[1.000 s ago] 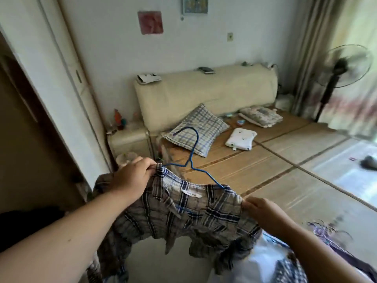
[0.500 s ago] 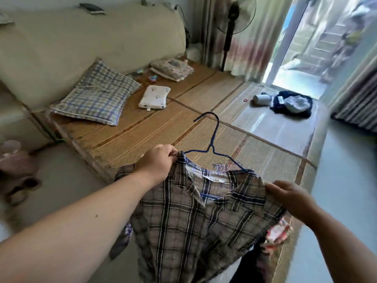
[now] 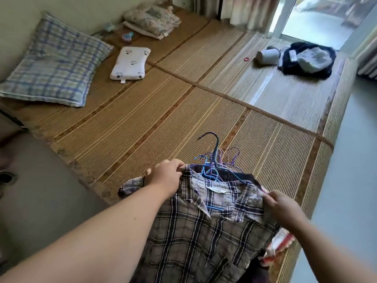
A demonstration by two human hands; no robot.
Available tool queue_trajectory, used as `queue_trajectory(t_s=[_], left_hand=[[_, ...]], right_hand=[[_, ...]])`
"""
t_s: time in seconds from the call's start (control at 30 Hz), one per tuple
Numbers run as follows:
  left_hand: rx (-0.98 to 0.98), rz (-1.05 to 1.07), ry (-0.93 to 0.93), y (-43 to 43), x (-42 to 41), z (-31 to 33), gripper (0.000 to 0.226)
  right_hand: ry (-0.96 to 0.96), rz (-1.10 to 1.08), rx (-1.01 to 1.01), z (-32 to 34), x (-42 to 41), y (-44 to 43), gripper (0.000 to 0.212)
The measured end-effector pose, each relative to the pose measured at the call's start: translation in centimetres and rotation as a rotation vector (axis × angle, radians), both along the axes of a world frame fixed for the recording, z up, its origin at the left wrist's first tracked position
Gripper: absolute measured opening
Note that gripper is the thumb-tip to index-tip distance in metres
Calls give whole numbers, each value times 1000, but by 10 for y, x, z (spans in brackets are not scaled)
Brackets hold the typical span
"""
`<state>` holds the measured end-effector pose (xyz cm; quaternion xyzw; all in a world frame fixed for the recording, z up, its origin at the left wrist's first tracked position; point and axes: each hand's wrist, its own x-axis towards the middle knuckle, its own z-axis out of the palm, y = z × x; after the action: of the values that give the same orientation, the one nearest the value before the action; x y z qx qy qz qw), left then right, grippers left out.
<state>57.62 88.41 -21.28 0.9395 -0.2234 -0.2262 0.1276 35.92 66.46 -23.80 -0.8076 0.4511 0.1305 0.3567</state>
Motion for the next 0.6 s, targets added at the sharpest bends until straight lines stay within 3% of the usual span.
queue_trajectory(t_s=[0.17,0.3,0.43,0.6], left_hand=[[20,10,131,12,-6,-45,57],[61,72,222,44,-14,-51,64],[69,135,184,78,-5,-23,61],[-20,220,80,130,3,44,54]], right_hand=[[84,115,-14,-35,22,2,49],[144,317,-27,-41,48,24,54],[111,552,-39,-27,87,56,52],[-113,758,-59,28,149,121,43]])
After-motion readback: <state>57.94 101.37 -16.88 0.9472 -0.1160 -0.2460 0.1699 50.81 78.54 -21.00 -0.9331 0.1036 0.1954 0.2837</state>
